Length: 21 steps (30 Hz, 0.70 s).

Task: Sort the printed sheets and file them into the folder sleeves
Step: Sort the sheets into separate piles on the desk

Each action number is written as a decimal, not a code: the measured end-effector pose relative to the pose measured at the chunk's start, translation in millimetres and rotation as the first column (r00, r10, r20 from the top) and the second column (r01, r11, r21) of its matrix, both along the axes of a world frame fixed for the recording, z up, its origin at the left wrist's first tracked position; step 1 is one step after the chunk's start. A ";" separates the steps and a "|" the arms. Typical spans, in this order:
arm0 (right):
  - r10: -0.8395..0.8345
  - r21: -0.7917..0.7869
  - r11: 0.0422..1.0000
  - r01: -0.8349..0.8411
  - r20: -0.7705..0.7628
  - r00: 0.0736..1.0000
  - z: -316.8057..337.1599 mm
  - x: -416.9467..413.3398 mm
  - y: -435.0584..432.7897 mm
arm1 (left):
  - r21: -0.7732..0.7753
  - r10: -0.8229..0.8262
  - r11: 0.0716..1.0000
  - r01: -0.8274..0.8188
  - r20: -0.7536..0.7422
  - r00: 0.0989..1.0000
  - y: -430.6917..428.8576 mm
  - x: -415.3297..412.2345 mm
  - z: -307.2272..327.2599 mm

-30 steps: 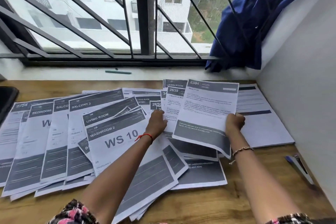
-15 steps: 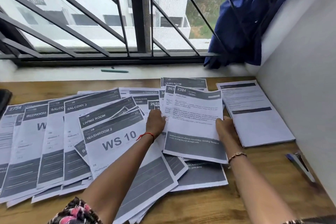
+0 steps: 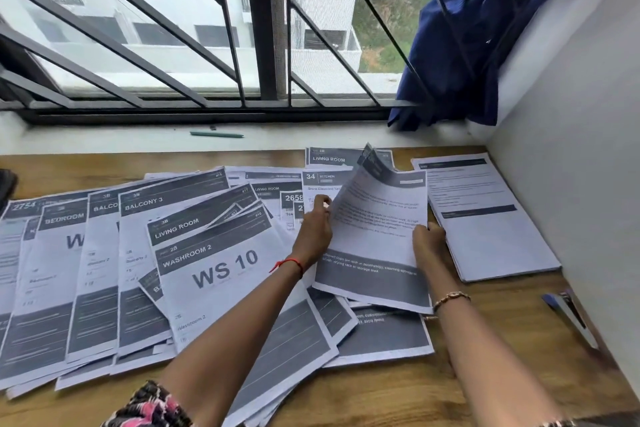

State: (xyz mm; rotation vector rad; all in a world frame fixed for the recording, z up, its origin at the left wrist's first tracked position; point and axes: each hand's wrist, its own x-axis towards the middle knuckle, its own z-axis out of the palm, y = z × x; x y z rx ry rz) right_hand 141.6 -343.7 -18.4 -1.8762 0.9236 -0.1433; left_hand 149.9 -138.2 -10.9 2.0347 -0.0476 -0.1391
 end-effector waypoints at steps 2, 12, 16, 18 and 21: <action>-0.030 0.002 1.000 0.030 0.024 0.999 0.7 1.3 0.2 | -0.049 -0.045 0.998 0.046 0.008 0.999 -3.9 0.3 7.3; -0.025 0.093 0.996 -0.001 0.281 0.959 17.6 23.5 0.7 | -0.423 0.059 0.903 -0.070 -0.040 0.997 -7.4 16.9 27.3; 0.020 0.155 0.985 -0.081 0.363 0.932 20.3 31.3 -1.0 | -0.536 0.054 0.837 -0.112 -0.123 0.991 -2.3 17.7 31.0; 0.065 0.145 0.981 -0.128 0.377 0.924 21.7 32.8 -1.1 | -0.549 0.051 0.825 -0.131 -0.158 0.986 1.6 16.5 33.6; 0.099 0.101 0.983 -0.151 0.404 0.909 22.5 36.0 -3.7 | -0.546 0.007 0.830 -0.111 -0.189 0.982 7.1 16.9 33.6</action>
